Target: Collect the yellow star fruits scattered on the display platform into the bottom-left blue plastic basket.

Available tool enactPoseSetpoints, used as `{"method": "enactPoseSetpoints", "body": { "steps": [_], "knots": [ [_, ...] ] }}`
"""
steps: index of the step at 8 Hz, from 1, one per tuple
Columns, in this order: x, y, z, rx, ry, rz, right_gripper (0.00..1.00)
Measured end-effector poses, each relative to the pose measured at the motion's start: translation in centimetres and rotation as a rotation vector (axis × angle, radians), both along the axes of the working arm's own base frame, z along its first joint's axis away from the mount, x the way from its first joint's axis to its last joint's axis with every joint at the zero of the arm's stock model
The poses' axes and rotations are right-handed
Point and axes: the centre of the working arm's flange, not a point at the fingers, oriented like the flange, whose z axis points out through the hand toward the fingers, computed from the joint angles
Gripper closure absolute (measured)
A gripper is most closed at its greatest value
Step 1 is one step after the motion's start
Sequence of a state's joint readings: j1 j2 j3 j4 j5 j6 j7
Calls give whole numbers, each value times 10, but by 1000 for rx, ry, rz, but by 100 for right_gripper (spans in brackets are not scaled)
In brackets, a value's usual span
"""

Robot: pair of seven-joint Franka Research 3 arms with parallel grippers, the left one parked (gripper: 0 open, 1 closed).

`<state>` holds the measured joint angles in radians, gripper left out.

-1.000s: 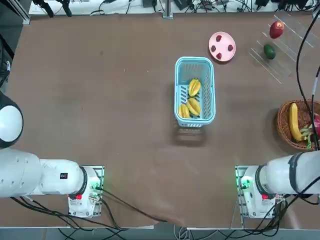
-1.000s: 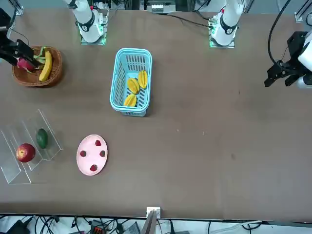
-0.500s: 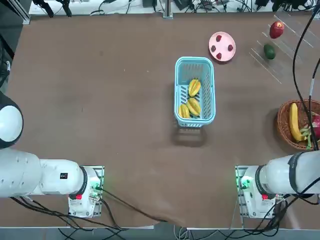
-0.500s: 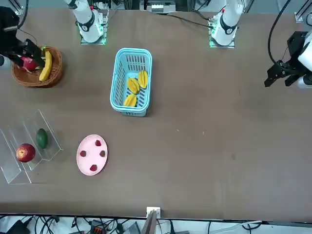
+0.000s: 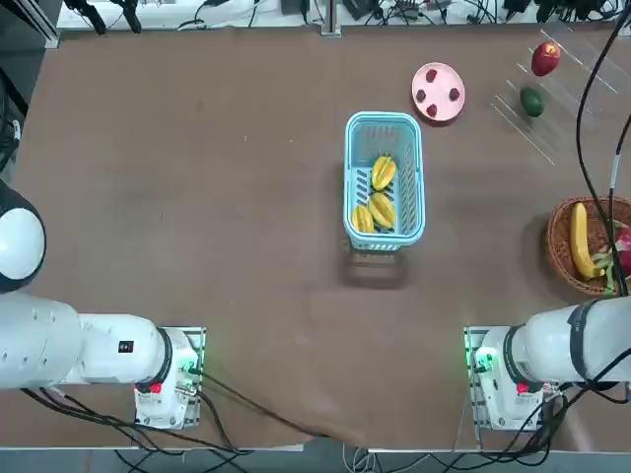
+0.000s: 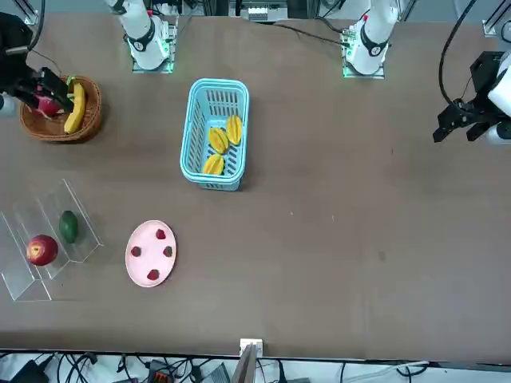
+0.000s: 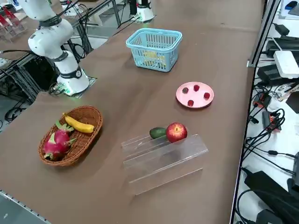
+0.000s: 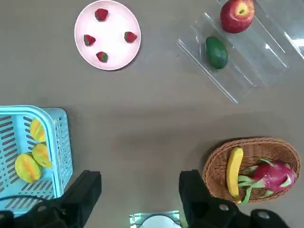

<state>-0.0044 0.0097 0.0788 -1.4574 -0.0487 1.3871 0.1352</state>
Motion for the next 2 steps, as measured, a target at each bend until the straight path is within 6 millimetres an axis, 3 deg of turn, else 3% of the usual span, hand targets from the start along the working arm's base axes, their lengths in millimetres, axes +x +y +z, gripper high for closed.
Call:
{"method": "enactPoseSetpoints", "body": {
  "steps": [2],
  "knots": [
    [4,0,-3,2,-4,18,0]
  ]
}}
